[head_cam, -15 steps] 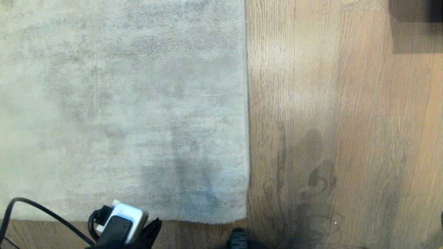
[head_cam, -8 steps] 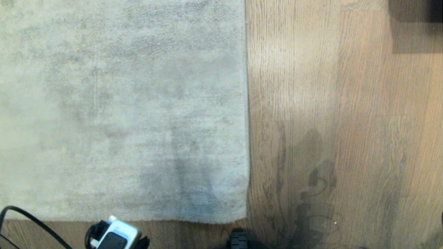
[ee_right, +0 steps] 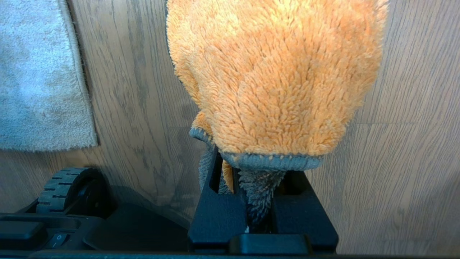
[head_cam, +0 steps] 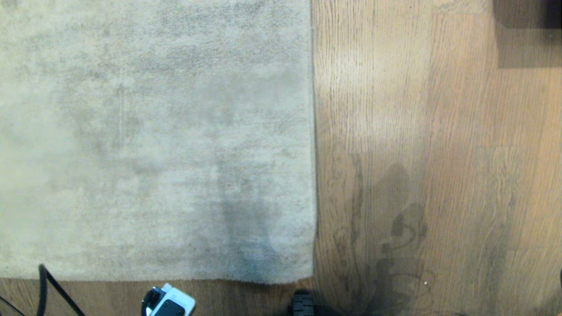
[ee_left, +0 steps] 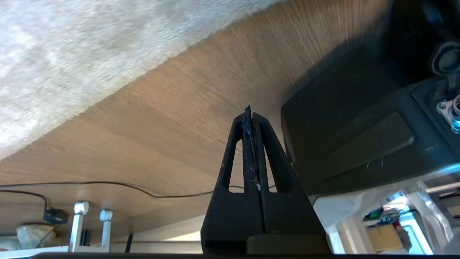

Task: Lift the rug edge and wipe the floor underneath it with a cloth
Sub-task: Put down the rag

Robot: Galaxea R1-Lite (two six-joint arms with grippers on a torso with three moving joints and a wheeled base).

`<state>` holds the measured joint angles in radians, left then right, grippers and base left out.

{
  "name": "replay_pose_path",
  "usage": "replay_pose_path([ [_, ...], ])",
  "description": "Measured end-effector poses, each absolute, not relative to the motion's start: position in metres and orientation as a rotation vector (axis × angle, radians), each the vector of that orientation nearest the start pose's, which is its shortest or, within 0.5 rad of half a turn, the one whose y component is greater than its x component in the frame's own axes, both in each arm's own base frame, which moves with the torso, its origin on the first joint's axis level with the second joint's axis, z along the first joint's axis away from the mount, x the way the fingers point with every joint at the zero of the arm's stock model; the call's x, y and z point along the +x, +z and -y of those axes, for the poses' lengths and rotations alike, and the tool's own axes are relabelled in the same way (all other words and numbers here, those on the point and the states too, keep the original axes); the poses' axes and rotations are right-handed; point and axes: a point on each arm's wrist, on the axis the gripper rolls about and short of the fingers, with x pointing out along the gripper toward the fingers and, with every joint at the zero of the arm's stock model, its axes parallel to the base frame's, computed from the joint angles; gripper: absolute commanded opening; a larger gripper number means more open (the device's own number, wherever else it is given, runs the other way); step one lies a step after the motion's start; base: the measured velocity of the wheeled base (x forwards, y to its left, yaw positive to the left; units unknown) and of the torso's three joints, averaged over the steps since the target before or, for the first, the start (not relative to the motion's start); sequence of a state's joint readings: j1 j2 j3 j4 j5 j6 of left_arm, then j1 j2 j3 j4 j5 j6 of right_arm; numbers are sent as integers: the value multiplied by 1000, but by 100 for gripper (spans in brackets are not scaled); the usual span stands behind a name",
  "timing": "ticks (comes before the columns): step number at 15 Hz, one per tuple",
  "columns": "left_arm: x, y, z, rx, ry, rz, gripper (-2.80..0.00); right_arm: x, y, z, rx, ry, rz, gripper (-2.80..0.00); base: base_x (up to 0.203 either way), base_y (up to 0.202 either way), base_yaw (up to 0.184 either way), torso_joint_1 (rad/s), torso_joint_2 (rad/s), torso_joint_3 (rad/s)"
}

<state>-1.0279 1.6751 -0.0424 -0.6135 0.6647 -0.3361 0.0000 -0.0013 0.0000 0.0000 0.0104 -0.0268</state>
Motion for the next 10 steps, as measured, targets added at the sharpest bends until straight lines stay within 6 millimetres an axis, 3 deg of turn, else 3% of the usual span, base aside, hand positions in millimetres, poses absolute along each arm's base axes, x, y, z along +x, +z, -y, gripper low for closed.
replay_pose_path([
  [3,104,20,144,424,-218,-703,-280,-23,75,0,-27,10,1,-280,0,0,0,0,0,0],
  [7,130,-1,194,347,-314,-671,-280,-23,75,0,-27,10,1,-280,0,0,0,0,0,0],
  [10,139,-23,214,378,-336,-687,-280,-23,75,0,-27,10,1,-280,0,0,0,0,0,0],
])
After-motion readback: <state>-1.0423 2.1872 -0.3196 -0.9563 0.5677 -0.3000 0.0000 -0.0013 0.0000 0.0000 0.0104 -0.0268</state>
